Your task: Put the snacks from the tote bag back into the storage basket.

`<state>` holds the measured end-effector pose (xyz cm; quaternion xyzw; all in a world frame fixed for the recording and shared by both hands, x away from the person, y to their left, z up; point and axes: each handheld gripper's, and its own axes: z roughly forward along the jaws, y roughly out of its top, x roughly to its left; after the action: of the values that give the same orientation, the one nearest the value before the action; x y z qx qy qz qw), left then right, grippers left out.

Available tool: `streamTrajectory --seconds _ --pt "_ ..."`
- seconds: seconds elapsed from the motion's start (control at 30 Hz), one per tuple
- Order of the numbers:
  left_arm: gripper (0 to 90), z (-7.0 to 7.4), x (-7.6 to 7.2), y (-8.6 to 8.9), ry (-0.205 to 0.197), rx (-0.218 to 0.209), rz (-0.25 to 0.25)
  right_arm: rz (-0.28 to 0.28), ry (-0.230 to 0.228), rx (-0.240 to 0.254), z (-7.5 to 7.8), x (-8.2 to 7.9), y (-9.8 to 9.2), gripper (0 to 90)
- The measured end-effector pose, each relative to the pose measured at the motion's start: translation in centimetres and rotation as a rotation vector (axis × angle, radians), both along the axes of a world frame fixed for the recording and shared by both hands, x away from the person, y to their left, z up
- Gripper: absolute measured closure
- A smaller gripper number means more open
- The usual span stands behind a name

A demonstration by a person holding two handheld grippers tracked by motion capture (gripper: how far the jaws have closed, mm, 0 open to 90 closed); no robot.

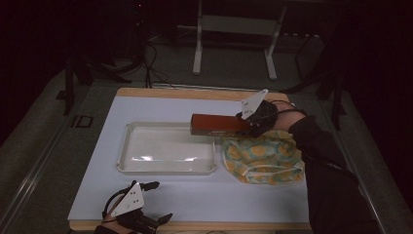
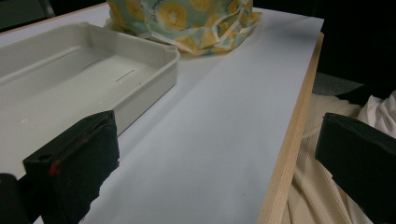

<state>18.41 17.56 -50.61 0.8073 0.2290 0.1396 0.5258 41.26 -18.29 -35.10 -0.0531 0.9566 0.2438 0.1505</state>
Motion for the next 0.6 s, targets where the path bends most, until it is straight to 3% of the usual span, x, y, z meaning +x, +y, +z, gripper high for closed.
streamTrajectory --seconds 0.6 --pt "0.0 0.1 -0.2 0.0 -0.009 0.005 -0.013 0.098 0.011 0.030 -0.4 -0.9 5.4 42.7"
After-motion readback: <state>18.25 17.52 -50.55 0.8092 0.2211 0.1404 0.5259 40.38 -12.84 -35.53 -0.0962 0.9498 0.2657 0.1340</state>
